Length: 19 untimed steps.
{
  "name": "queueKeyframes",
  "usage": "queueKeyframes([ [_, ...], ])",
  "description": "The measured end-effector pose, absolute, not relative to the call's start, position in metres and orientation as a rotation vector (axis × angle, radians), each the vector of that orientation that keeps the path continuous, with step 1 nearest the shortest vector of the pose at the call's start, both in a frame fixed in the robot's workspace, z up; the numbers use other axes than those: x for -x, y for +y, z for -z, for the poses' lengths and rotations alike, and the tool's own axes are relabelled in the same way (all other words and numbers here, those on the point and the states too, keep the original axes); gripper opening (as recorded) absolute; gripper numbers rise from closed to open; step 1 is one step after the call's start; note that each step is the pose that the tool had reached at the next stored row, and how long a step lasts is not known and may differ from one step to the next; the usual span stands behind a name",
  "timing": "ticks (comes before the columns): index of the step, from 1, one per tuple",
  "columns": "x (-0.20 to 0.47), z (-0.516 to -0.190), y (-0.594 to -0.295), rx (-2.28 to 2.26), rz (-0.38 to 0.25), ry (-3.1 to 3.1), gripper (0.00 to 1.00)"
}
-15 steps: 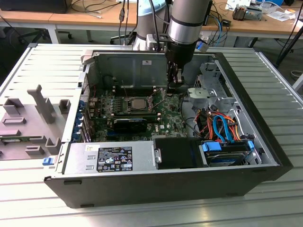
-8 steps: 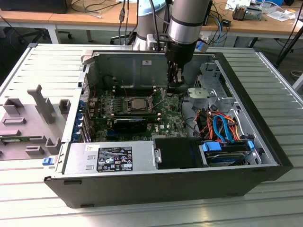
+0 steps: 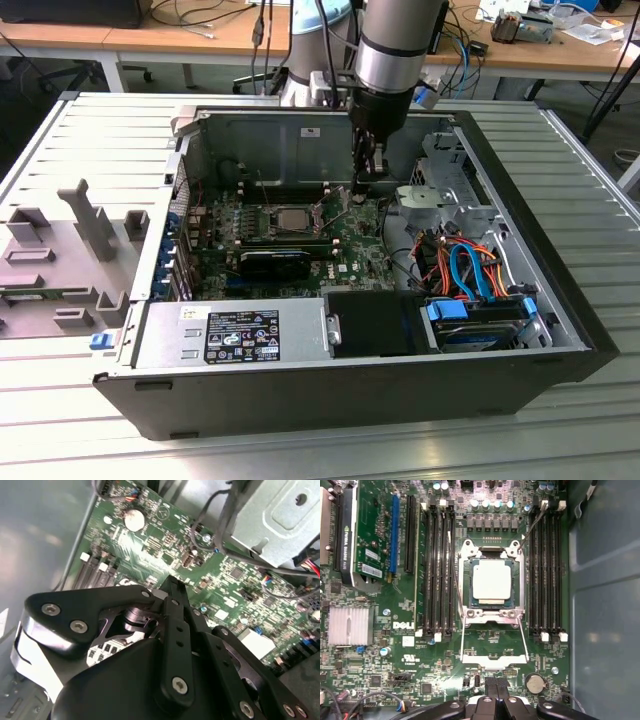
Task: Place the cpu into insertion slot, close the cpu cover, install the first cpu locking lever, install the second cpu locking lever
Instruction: 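Close the cpu cover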
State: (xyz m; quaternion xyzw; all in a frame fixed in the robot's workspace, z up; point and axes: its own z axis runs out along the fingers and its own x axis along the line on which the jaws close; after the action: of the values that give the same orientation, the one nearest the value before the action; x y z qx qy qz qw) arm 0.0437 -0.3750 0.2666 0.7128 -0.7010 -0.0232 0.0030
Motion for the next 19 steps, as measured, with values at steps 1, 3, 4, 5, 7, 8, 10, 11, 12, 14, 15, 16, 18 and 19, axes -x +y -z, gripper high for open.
queueKeyframes([
  [1, -0.044, -0.267, -0.375, -2.241, 0.086, -2.204, 0.11],
  [3, -0.044, -0.266, -0.375, -2.254, 0.115, -2.215, 0.11],
  [4, -0.044, -0.265, -0.375, -2.255, 0.118, -2.217, 0.11],
  [5, -0.044, -0.264, -0.375, -2.255, 0.118, -2.217, 0.11],
  [7, -0.044, -0.262, -0.375, -2.255, 0.118, -2.216, 0.11],
  [8, -0.045, -0.261, -0.375, -2.255, 0.118, -2.216, 0.11],
  [10, -0.045, -0.258, -0.374, -2.255, 0.118, -2.216, 0.11],
  [11, -0.045, -0.256, -0.374, -2.255, 0.118, -2.216, 0.11],
  [12, -0.045, -0.254, -0.374, -2.256, 0.118, -2.216, 0.11],
  [14, -0.045, -0.252, -0.375, -2.256, 0.118, -2.215, 0.11],
  [15, -0.045, -0.251, -0.375, -2.256, 0.117, -2.215, 0.11],
  [16, -0.045, -0.251, -0.376, -2.257, 0.118, -2.215, 0.11],
  [18, -0.045, -0.249, -0.380, -2.257, 0.118, -2.215, 0.11],
  [19, -0.045, -0.249, -0.380, -2.257, 0.118, -2.215, 0.11],
])
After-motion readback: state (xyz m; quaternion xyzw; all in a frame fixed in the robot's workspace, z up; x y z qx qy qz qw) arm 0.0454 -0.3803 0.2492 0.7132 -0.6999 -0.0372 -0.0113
